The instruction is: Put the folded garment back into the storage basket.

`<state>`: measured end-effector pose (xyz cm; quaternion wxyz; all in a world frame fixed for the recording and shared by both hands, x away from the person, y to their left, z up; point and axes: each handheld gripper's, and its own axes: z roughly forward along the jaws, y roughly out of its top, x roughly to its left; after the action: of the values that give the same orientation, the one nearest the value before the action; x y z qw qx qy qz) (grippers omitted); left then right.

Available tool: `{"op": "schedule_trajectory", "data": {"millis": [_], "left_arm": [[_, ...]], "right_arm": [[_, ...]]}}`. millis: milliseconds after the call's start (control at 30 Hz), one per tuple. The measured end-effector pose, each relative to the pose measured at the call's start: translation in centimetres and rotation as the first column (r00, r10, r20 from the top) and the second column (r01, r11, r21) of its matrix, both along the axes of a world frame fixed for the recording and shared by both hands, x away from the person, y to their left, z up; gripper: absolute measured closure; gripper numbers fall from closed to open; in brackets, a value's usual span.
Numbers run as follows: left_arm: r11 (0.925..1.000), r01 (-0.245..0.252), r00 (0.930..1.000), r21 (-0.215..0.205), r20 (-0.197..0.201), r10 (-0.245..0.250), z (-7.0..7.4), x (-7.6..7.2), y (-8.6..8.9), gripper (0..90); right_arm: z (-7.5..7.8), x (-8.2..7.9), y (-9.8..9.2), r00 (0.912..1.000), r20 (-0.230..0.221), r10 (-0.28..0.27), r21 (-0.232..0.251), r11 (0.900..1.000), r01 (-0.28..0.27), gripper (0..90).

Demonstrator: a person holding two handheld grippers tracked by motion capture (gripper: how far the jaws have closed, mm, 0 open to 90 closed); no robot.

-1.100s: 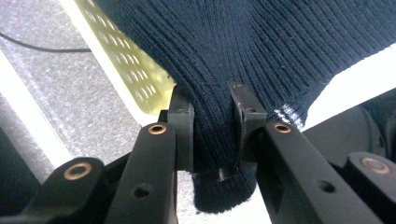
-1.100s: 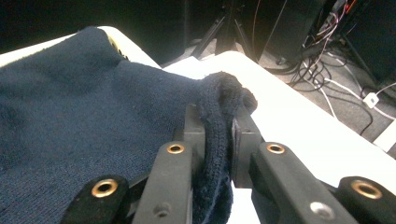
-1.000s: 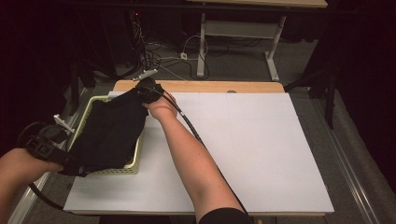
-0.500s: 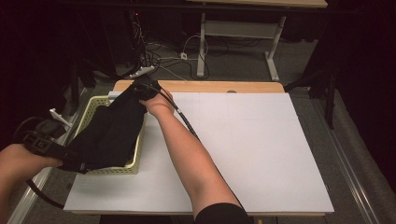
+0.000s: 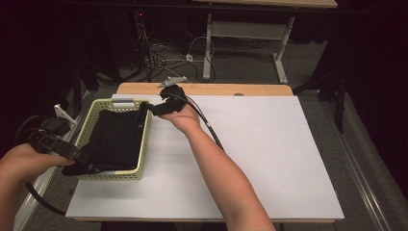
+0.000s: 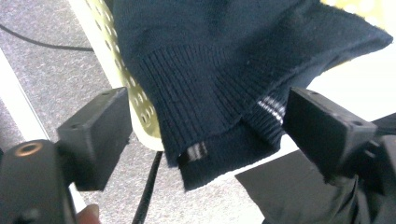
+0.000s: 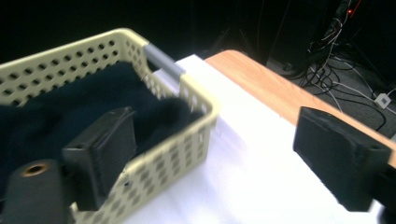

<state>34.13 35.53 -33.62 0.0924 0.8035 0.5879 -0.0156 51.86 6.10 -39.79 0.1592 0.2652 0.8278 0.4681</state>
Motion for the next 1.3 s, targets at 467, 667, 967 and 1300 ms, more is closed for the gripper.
{"op": "schedule_trajectory", "data": {"millis": [467,667,967,1300], "left_arm": [[0.9991,-0.009,0.9998,0.043,-0.017,0.010,-1.3,1.1,-1.1,0.0],[0.9983,-0.006,0.9997,0.058,-0.021,0.008,-1.6,1.7,-1.3,0.0],[0.9990,0.003,0.9996,0.045,-0.029,-0.002,-2.3,2.5,-2.4,1.6],[0.9996,-0.011,0.9998,0.027,-0.018,0.012,-2.3,3.1,-2.8,15.7]], "right_arm": [[-0.6,-4.4,-7.8,0.9976,0.043,-0.055,0.036,0.998,0.053,0.6],[-0.5,-6.9,-9.8,0.9959,0.079,-0.044,0.035,0.999,0.042,0.6],[-1.2,-10.7,-13.4,0.9917,0.112,-0.062,0.012,0.998,0.061,0.6],[-2.2,-14.2,-17.6,0.9892,0.124,-0.079,0.015,0.997,0.077,0.6]]}}
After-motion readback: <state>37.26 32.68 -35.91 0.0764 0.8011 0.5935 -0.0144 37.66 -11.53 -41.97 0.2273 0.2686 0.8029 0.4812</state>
